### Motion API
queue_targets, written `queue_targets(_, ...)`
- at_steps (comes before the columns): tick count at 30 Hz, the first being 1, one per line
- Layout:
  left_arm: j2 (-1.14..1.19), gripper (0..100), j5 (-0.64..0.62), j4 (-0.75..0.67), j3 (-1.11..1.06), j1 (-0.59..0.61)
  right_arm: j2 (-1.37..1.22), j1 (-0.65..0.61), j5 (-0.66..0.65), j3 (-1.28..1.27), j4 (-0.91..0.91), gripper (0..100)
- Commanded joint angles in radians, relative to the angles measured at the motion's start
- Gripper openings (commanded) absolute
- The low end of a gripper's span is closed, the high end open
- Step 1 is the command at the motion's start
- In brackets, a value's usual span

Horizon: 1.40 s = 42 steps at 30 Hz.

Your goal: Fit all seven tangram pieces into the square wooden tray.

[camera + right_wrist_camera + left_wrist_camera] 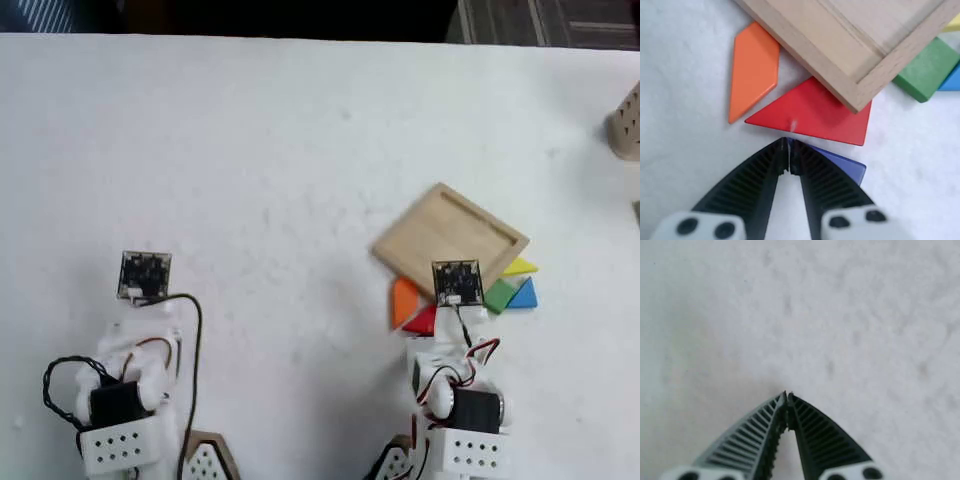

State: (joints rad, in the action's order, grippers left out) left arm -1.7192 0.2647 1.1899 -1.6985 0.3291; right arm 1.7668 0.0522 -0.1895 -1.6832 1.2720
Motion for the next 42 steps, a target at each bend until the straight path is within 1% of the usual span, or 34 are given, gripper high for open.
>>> queue_targets(1, -0.007, 2, -0.002, 0.012, 0.008, 0.008, 0.004, 0.002, 0.000, -0.006, -0.016, 1.8)
queue_targets(39, -0.007, 2, -0.002, 0.012, 0.008, 0.008, 0.004, 0.002, 0.000, -0.006, -0.016, 1.8)
queue_targets(42, -0.007, 2, -0.002, 0.012, 0.008, 0.008, 0.004, -0.021, 0.000, -0.006, -0.018, 1.8)
